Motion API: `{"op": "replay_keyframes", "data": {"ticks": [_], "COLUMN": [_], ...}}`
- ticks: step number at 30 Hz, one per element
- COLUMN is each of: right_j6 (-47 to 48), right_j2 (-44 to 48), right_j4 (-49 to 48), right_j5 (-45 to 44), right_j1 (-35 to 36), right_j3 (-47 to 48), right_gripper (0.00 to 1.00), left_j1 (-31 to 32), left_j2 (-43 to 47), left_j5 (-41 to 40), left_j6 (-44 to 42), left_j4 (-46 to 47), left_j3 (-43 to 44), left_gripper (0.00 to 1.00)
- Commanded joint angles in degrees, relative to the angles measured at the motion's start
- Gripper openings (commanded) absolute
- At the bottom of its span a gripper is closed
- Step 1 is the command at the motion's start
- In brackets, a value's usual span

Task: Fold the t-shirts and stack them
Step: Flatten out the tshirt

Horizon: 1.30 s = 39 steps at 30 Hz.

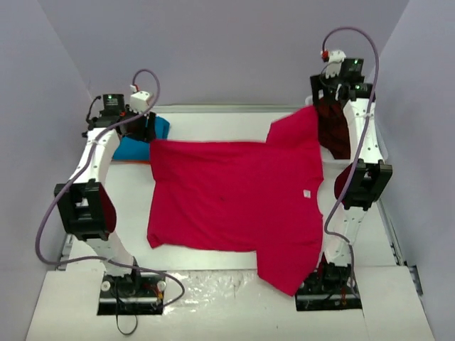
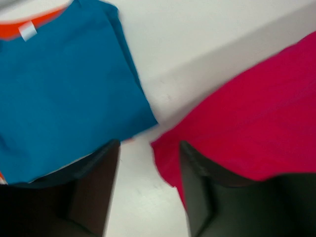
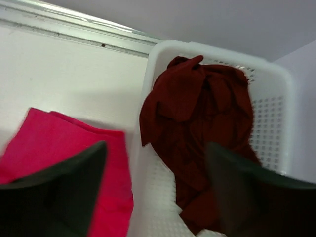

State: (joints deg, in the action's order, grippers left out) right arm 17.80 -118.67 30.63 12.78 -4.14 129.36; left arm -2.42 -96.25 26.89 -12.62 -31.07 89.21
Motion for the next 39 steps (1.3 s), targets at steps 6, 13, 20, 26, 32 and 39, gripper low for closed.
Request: {"op": "replay_keyframes", "data": {"ticks": [6, 13, 20, 26, 32, 39], "right_j6": [-0.67, 2.06, 0.13, 0.57, -1.01, -1.10], "right_j2": [-7.63, 6.16, 10.22, 3.37, -7.08, -15.00], "right_j4": [-1.45, -2.86, -3.12, -3.21, -2.07, -1.72], "right_j5": [-7.60, -0.30, 3.57, 6.03, 7.79, 7.97], "right_j1": [3.79, 3.79, 3.79, 7.83, 9.50, 10.47], "right_j3": [1.97, -17.10, -27.75, -26.36, -18.20, -14.22], "right_gripper": [1.00, 1.00, 0.06, 0.00, 0.00, 0.00], "left_j1": [4.43, 6.54, 7.69, 7.78, 7.69, 7.60], "left_j2": [-25.37, -13.37, 3.40, 11.07, 15.02, 18.64], "left_j5": [-4.57, -4.04, -2.81, -4.56, -5.54, -6.59], "left_j6": [-7.94, -6.19, -3.81, -4.16, -3.90, -2.93], "left_j4": [-5.14, -0.32, 1.28, -0.48, -0.66, 1.80], "left_j3": [27.49, 14.19, 1.25, -3.42, -7.90, -12.30], "left_gripper": [0.94, 0.94, 0.94, 0.94, 0.94, 0.94]}}
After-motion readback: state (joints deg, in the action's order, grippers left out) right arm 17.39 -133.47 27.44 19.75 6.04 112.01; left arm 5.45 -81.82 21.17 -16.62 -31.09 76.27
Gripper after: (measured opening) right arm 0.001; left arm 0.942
